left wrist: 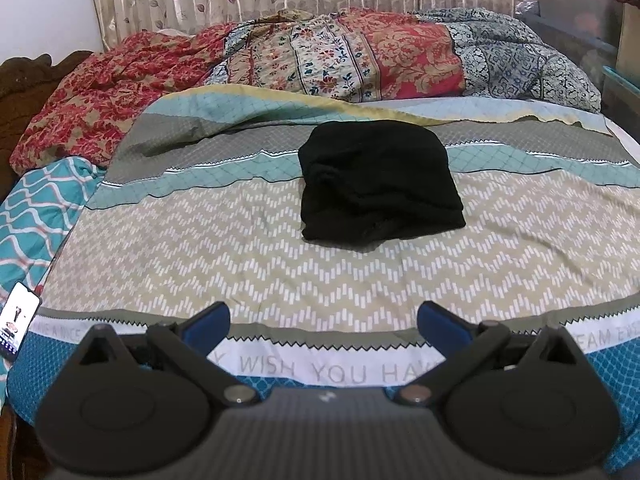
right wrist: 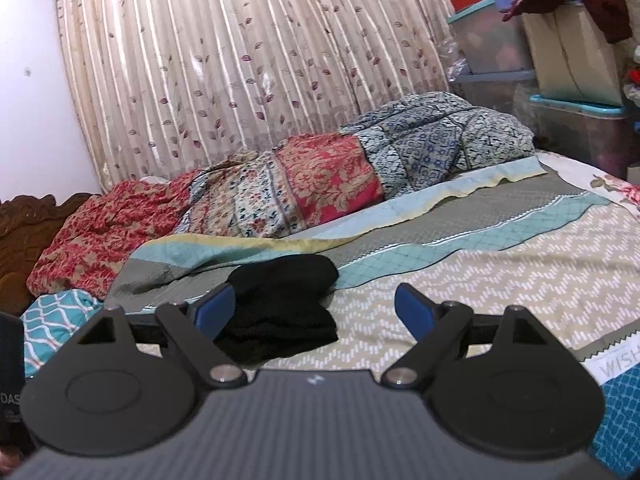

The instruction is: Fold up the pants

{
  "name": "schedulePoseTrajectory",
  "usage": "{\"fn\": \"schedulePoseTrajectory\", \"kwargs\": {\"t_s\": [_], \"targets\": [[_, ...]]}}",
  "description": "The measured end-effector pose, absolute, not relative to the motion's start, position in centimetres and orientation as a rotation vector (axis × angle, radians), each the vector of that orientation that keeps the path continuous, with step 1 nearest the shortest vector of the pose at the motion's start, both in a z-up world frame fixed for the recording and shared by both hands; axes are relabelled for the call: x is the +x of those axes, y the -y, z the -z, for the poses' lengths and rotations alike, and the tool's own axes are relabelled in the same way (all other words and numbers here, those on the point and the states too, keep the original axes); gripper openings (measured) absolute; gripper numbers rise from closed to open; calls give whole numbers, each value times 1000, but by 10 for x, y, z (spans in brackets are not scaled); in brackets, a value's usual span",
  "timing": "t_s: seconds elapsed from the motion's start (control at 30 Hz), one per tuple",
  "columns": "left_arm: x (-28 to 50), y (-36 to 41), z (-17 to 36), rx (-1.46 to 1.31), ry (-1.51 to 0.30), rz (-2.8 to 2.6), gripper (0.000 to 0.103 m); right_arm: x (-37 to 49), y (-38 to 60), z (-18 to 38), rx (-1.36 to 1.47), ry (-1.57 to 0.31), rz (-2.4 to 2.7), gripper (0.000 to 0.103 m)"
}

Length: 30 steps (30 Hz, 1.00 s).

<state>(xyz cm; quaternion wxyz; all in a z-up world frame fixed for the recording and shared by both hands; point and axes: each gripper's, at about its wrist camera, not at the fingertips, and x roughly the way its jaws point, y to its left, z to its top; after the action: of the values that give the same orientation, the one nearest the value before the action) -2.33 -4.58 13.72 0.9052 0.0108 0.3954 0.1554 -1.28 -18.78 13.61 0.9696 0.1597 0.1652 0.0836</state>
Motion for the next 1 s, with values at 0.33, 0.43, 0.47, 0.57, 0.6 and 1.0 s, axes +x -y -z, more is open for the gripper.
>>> {"fn": "schedulePoseTrajectory", "kwargs": {"t_s": [0.33,0.43,0.47,0.57,0.6,1.0], "targets": [[-16,49,-134,11,-833,-319,103,-14,199,-131,341,-341,-149,89],[-15,49,-133,15,-838,-320,103,-13,200,-131,343,-345,-153,89],[-15,50,-133,16,-839,-321,103,-13,201,-131,343,-346,-154,89],[-13,49,-133,17,-839,-323,103,-13,200,-131,342,-346,-156,89],[-13,48,-133,17,-840,-325,103,-13,200,-131,342,-346,-156,89],[-8,31,-121,13,-872,-367,103,-3,193,-132,323,-364,-172,89]]}}
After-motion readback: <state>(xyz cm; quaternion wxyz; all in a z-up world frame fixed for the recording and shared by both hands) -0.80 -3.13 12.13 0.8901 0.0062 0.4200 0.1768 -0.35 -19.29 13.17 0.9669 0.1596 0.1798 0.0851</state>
